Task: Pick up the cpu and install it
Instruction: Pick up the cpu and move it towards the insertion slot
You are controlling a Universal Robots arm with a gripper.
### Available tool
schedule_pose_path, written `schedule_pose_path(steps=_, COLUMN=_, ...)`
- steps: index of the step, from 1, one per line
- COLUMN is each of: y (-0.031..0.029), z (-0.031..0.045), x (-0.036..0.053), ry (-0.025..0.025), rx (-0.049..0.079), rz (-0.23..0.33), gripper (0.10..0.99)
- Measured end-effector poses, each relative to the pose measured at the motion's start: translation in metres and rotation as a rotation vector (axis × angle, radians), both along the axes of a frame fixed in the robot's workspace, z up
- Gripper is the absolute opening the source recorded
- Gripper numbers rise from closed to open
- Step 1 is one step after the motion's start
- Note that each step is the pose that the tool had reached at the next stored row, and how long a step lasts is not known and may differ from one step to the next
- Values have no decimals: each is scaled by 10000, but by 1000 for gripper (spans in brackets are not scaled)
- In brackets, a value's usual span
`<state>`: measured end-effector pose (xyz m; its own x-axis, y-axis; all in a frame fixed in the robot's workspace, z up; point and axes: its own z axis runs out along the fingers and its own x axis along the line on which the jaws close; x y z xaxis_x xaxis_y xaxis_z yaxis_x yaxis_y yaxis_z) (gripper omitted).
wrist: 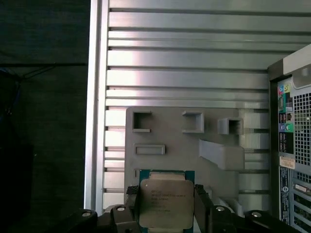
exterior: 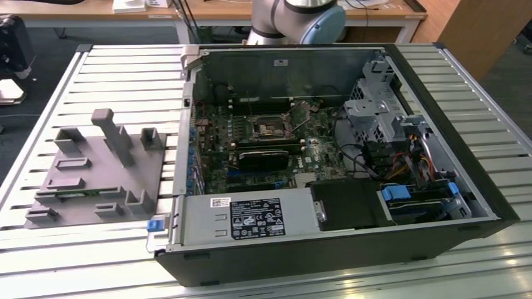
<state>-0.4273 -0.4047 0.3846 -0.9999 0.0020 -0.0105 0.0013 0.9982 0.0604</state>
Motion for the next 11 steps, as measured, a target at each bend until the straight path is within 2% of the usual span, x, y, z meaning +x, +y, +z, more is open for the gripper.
schedule_pose_path(steps=7, y=0, z=62, x=69, ry=-2, rx=1, rz=-1, gripper=537)
schedule_pose_path(steps=11, y=1, z=64, x=204, ry=1, rx=-1, rz=-2, gripper=537)
